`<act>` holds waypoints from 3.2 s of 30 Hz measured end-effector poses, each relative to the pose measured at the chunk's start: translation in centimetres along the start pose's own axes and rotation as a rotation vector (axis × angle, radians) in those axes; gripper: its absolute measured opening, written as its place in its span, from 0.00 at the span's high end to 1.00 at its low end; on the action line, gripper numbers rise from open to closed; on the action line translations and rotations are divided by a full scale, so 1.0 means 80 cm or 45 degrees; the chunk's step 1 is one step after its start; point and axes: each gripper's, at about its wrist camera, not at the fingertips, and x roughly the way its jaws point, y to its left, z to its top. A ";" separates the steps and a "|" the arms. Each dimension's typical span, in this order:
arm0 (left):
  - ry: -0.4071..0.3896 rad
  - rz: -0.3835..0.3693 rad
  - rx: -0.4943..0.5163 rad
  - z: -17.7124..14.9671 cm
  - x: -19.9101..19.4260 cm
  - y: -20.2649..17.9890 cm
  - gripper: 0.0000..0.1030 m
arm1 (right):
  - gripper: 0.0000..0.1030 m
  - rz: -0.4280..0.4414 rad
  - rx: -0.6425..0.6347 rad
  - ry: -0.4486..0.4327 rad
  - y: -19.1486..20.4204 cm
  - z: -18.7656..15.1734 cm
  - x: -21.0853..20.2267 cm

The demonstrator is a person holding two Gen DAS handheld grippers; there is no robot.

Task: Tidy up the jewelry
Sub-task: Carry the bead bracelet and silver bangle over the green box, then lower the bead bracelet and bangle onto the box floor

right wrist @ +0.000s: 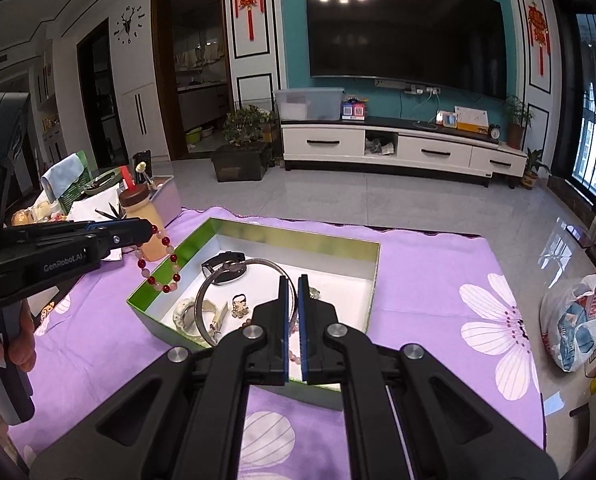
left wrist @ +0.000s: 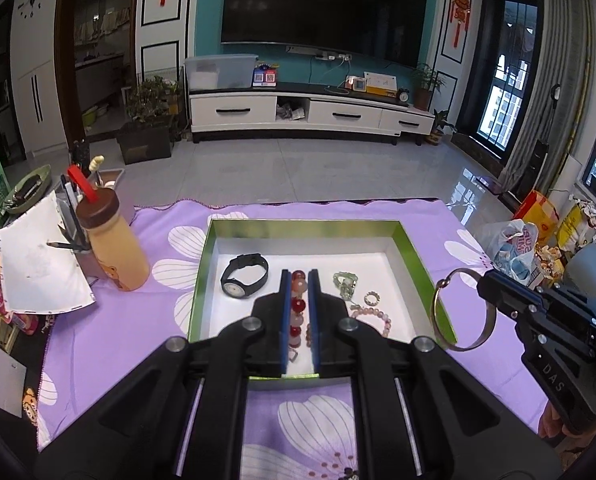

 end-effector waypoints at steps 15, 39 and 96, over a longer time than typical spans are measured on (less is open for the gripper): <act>0.107 0.045 0.000 0.004 0.086 0.009 0.93 | 0.97 -0.033 -0.034 0.096 0.000 0.003 0.072; 0.232 0.068 0.031 -0.020 0.163 0.010 0.93 | 0.97 -0.059 -0.049 0.234 0.000 -0.013 0.154; 0.388 0.137 0.096 -0.051 0.195 0.003 0.92 | 0.96 -0.016 -0.004 0.404 -0.008 -0.036 0.195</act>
